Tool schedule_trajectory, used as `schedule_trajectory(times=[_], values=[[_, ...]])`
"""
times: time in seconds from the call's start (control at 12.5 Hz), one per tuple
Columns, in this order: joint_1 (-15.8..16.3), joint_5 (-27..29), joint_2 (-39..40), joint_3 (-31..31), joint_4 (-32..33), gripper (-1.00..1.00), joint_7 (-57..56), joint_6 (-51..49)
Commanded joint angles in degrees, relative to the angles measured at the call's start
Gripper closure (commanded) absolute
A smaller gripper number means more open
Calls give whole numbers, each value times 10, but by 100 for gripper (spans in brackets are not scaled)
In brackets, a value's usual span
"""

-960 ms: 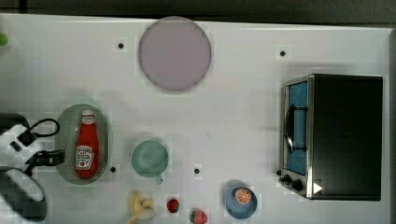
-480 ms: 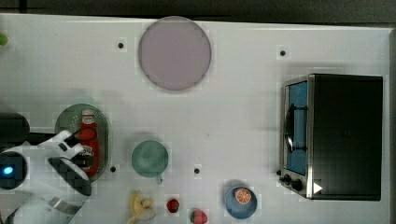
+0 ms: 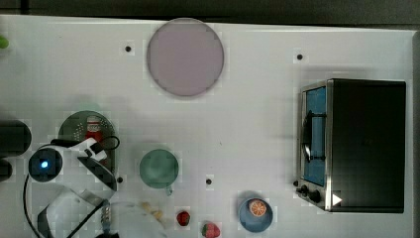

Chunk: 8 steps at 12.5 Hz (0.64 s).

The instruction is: Pick ketchup from strainer and place it on the table

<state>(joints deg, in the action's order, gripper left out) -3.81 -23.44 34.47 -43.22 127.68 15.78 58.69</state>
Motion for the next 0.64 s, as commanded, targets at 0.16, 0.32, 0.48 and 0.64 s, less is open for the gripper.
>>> schedule_trajectory(times=[0.16,0.32,0.48,0.64], values=[[23,-41,26,16,-42,-91,62,11],[34,-41,29,27,-44,-43,63,11],[33,-41,26,25,-44,-19,63,6],[33,-41,20,22,-42,-19,63,0]])
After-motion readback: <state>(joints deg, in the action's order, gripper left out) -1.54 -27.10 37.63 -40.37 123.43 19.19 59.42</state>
